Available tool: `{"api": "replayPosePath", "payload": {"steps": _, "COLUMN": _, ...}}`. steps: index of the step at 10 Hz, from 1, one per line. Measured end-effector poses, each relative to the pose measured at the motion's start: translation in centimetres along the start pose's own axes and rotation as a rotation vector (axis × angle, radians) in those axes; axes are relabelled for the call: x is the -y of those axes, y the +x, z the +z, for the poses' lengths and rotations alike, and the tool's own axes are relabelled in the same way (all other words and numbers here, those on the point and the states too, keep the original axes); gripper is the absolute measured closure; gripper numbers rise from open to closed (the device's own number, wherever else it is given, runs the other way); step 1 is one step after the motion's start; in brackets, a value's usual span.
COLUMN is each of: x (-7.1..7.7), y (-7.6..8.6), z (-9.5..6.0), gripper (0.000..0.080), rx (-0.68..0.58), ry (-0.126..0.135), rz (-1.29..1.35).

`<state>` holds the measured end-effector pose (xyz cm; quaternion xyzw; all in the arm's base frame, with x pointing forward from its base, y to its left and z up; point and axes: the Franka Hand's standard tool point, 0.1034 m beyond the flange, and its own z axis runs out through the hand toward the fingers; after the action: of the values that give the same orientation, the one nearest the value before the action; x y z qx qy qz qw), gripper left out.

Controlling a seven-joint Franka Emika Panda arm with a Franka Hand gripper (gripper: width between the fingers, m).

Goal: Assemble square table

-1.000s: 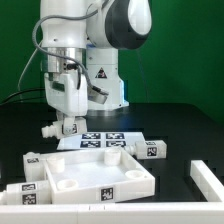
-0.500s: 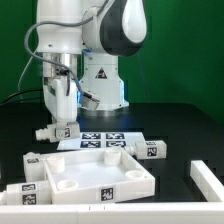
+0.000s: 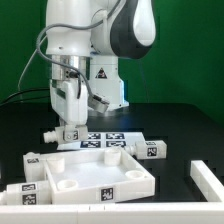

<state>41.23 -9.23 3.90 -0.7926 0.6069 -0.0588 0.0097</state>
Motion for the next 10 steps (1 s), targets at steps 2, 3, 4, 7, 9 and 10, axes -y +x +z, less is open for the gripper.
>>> {"api": "replayPosePath", "payload": {"steps": 2, "x": -0.1, "y": 0.0, "z": 0.0, "gripper": 0.0517, "rx": 0.000, "ry": -0.001, "rz": 0.000}}
{"api": "replayPosePath", "payload": {"steps": 3, "x": -0.1, "y": 0.0, "z": 0.1, "gripper": 0.0336, "rx": 0.000, "ry": -0.002, "rz": 0.000}}
{"api": "replayPosePath", "payload": {"steps": 4, "x": -0.1, "y": 0.0, "z": 0.1, "gripper": 0.0217, "rx": 0.000, "ry": -0.003, "rz": 0.000}}
{"api": "replayPosePath", "payload": {"steps": 7, "x": -0.2, "y": 0.0, "z": 0.1, "gripper": 0.0153, "rx": 0.000, "ry": -0.005, "rz": 0.000}}
{"api": "replayPosePath", "payload": {"steps": 9, "x": 1.1, "y": 0.7, "z": -0.1, "gripper": 0.0153, "rx": 0.042, "ry": 0.005, "rz": -0.019}}
{"api": "replayPosePath", "payload": {"steps": 10, "x": 3.3, "y": 1.3, "z": -0.7, "gripper": 0.0151, "rx": 0.071, "ry": 0.029, "rz": -0.045}}
